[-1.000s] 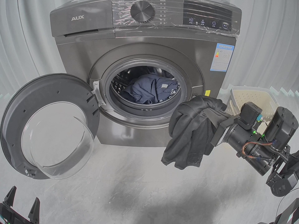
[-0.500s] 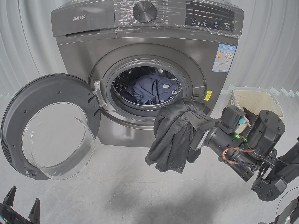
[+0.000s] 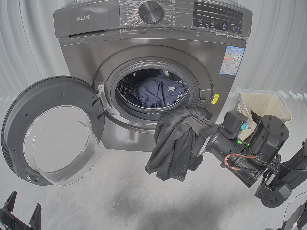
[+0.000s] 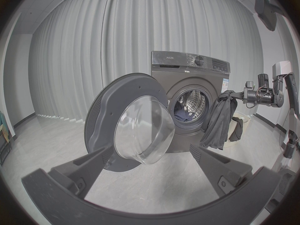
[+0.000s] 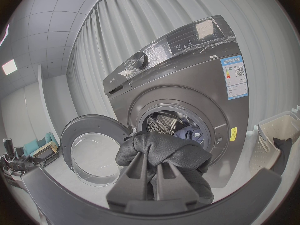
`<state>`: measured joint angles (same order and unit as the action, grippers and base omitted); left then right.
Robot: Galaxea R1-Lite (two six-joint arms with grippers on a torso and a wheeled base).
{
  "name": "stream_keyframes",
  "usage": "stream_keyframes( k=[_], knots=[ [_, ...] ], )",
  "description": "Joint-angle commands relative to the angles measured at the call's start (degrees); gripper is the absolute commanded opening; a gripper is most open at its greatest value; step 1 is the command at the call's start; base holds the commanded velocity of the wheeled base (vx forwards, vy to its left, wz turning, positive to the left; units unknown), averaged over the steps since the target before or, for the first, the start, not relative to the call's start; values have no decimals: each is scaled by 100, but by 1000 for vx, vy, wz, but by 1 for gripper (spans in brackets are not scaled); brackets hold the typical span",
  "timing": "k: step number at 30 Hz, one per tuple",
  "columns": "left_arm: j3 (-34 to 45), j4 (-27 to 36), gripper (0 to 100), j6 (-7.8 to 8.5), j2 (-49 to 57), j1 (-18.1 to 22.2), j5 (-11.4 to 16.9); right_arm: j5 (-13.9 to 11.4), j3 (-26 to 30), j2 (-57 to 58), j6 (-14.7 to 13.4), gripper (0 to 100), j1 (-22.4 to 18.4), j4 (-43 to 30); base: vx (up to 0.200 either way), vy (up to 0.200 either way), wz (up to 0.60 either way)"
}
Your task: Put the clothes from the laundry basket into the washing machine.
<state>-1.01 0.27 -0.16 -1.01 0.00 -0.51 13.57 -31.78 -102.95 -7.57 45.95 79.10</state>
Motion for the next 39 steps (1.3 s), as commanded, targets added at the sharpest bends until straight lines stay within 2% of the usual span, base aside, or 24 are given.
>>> stream_keyframes(
  k=[1,3,5,6,7,9,10,11,12,13,14,15,16,18,19,20,21,22,25,28,31,35,38,39],
  knots=[
    [92,8,100,-2,101,18,-2,-3,-56,-23,19,0,20,-18,0,0,0],
    [92,8,100,7,101,18,-19,-3,-74,-32,19,0,20,0,0,0,0],
    [92,-44,100,174,101,18,51,-3,-83,-23,10,0,28,8,0,0,0],
    [-4,-159,100,192,101,26,122,-3,-83,-15,10,0,37,8,0,0,0],
    [-233,-361,100,130,101,26,262,-3,-91,-6,10,0,37,8,0,0,0],
    [-1015,-545,100,51,-48,35,851,-3,-135,-6,10,0,37,17,0,0,0],
    [-1059,-528,100,42,-83,35,913,-3,-135,-6,10,0,37,8,0,0,0],
    [-1393,-343,100,51,-611,62,1791,-38,-214,-23,10,0,46,8,0,0,0],
    [-1490,-282,100,51,-927,105,2222,-56,-267,-32,10,0,72,8,0,0,0],
    [-1490,-282,100,51,-927,105,2222,-56,-276,-41,10,0,72,8,0,0,0],
    [-1542,-308,100,95,-1745,149,2793,-74,-390,-41,-8,0,160,0,0,0,0],
    [-1542,-317,100,104,-1806,149,2820,-74,-408,-41,-8,0,169,0,0,0,0],
    [-1586,-431,100,341,-2421,141,3127,-135,-505,-50,-8,0,213,0,0,0,0],
    [-1542,-677,100,640,-3089,35,3303,-320,-672,-59,-34,0,239,-62,0,0,0],
    [-1542,-730,100,684,-3195,18,3330,-364,-715,-59,-34,0,231,-62,0,0,0],
    [-1481,-1064,100,824,-3731,-105,3417,-452,-882,-129,-43,0,178,-88,0,0,0],
    [-1481,-1064,100,824,-3731,-105,3417,-452,-882,-129,-43,0,178,-88,0,0,0],
    [-1411,-1574,100,860,-4302,-404,3435,-443,-1111,-234,-43,0,169,-97,0,0,0],
    [-1367,-2119,100,807,-4953,-967,3382,-425,-1339,-384,-43,0,169,-185,0,0,0],
    [-1367,-2400,100,807,-5594,-1424,3330,-399,-1559,-542,-52,0,169,-211,0,0,0],
    [-1393,-2699,100,868,-6262,-1670,3312,-399,-1700,-647,-52,0,169,-211,0,0,0],
    [-1393,-3112,100,851,-6948,-1960,3294,-390,-1709,-656,-52,0,178,-211,0,0,0],
    [-1454,-3419,100,860,-7449,-2021,3154,-390,-1673,-647,-52,0,195,-202,0,0,0],
    [-1516,-3709,100,860,-7827,-2057,3031,-372,-1638,-621,-52,0,213,-194,0,0,0]
  ],
)
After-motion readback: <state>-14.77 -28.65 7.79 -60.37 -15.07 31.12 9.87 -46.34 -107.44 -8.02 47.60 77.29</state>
